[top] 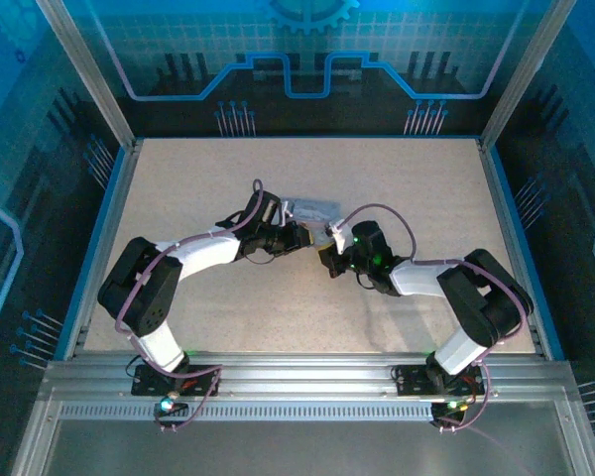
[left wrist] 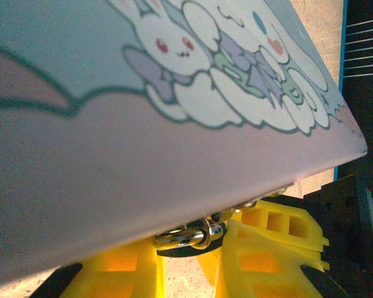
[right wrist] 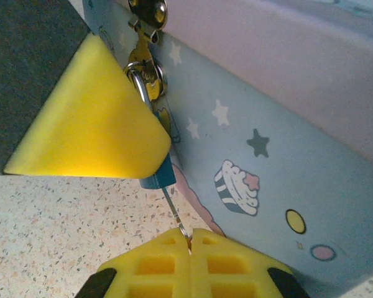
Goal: Unlock the padlock with the key
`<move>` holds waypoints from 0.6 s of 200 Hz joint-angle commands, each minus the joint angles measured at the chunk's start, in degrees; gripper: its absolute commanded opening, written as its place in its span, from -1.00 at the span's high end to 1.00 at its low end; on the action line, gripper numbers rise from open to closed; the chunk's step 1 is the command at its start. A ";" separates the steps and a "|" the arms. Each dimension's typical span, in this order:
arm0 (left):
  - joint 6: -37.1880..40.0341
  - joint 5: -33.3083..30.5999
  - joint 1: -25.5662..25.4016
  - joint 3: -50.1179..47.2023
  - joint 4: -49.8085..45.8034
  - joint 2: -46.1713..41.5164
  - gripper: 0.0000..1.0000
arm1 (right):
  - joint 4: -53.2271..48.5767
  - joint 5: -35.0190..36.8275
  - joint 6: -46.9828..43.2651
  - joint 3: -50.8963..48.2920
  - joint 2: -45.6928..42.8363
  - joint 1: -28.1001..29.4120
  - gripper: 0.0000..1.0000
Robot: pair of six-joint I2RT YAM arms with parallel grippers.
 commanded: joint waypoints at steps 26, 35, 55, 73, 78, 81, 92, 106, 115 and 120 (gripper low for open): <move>0.86 3.90 -0.74 0.90 -1.33 -1.35 0.71 | 7.88 -2.70 1.33 4.63 0.54 -1.36 1.00; 0.86 3.82 -0.69 0.86 -1.35 -1.36 0.71 | 8.51 -5.01 2.42 4.83 0.78 -2.09 1.00; 0.79 3.89 -0.74 0.79 -1.02 -1.37 0.71 | 7.96 -7.57 2.99 4.86 1.19 -2.81 1.00; 0.91 4.00 -0.69 0.86 -1.02 -1.42 0.71 | 7.82 -9.00 3.22 4.20 1.90 -3.32 1.00; 0.89 3.94 -0.74 0.94 -1.08 -1.45 0.71 | 8.15 -9.27 3.46 3.82 2.03 -3.50 1.00; 0.96 3.94 -0.69 0.95 -1.17 -1.45 0.71 | 8.40 -9.40 3.61 3.56 2.10 -3.57 1.00; 1.06 3.91 -0.67 1.06 -1.28 -1.45 0.71 | 9.42 -10.07 4.29 2.88 2.37 -4.13 1.00; 1.06 3.93 -0.65 1.13 -1.33 -1.43 0.71 | 10.39 -10.83 4.96 2.20 2.69 -4.61 1.00; 1.11 3.93 -0.74 1.13 -1.33 -1.41 0.71 | 10.89 -11.22 5.29 1.94 2.81 -4.89 1.00; 1.15 3.92 -0.74 1.19 -1.39 -1.45 0.71 | 11.18 -11.38 5.34 1.76 2.83 -4.98 1.00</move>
